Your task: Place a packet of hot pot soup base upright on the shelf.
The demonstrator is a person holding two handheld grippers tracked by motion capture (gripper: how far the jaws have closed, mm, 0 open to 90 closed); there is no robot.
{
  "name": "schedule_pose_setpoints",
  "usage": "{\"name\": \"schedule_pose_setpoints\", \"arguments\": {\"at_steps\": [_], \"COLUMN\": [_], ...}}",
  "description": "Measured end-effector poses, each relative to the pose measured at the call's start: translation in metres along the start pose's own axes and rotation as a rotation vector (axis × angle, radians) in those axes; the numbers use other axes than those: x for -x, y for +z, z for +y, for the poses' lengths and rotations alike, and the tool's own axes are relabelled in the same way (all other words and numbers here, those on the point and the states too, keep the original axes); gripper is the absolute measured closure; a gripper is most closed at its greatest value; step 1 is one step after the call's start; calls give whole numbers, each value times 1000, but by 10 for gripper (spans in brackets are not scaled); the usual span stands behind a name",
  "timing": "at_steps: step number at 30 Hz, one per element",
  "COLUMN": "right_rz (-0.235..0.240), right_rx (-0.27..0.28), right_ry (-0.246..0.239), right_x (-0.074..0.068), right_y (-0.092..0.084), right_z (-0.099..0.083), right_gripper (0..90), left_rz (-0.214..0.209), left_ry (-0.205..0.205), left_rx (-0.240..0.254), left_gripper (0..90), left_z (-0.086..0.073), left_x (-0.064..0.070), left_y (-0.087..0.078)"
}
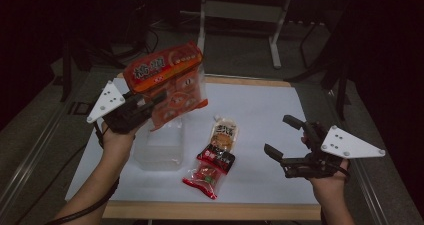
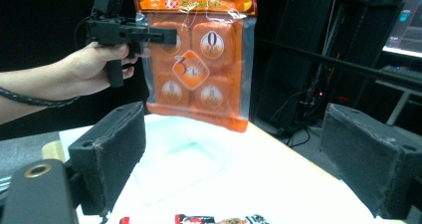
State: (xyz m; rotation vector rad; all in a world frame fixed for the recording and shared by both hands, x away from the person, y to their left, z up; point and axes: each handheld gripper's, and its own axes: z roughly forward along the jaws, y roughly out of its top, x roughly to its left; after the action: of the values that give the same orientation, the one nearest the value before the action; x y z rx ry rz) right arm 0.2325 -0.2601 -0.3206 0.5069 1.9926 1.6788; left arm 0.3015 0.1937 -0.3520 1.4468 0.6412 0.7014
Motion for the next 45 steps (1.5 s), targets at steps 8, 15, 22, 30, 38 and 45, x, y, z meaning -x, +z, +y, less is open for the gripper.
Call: {"name": "schedule_pose_setpoints", "arguments": {"at_steps": [8,15,22,30,38,45], "right_rz": [-17,-13,-13,-5,-6,0], "right_rx": [-18,-35,-45,-52,-50,-60], "right_ry": [-18,3,17,27,34,44], "right_x": [0,1,3,4,6,7], "right_y": [1,4,5,6,2,3], "right_z": [-9,-15,-19,-23,-25,-28], "right_gripper": [130,130,131,131,133,134], "left_rz": [109,157,198,192,194,183], "left_ry": [-28,-51,-99,-101,-133,-174], "left_rx": [-9,-46,-78,-133,-186,-197], "left_gripper": [718,718,718,718,717,715], "left_z": [-24,-55,-82,-100,-115,-121], "left_x": [-23,-33,-45,-43,-43,-50], "left_y": [1,2,0,8,11,5]}}
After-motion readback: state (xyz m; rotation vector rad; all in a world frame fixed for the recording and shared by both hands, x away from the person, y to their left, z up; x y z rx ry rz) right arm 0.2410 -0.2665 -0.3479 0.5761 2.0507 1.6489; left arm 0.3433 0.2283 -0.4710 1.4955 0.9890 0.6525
